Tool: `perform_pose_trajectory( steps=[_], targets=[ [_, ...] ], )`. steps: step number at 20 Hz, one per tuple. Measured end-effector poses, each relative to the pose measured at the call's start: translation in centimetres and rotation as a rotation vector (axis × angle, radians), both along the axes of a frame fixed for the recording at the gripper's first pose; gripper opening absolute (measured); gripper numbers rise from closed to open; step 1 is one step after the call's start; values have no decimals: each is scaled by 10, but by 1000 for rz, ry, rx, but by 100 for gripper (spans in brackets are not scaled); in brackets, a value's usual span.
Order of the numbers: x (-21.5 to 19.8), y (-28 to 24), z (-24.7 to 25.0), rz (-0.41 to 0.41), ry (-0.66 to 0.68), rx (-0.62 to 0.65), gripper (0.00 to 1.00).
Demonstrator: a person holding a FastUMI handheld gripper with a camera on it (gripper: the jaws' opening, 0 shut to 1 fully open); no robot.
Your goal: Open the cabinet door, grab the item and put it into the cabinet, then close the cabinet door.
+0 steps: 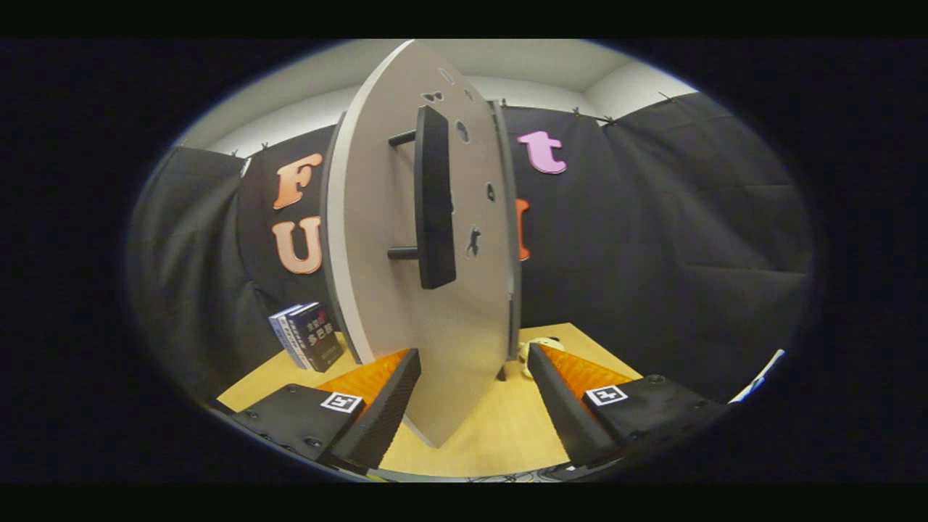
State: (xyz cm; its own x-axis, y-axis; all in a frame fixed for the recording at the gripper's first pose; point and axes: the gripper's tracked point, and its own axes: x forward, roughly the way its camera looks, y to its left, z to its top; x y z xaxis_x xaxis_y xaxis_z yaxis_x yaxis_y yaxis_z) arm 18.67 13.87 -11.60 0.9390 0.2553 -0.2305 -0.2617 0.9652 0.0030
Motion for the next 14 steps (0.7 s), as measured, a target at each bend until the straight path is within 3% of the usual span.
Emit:
perform_pose_trajectory(
  steps=[8, 14],
  targets=[
    [70, 156, -28, 101, 23, -38, 97],
    [125, 203, -34, 55, 9, -71, 93]
  ],
)
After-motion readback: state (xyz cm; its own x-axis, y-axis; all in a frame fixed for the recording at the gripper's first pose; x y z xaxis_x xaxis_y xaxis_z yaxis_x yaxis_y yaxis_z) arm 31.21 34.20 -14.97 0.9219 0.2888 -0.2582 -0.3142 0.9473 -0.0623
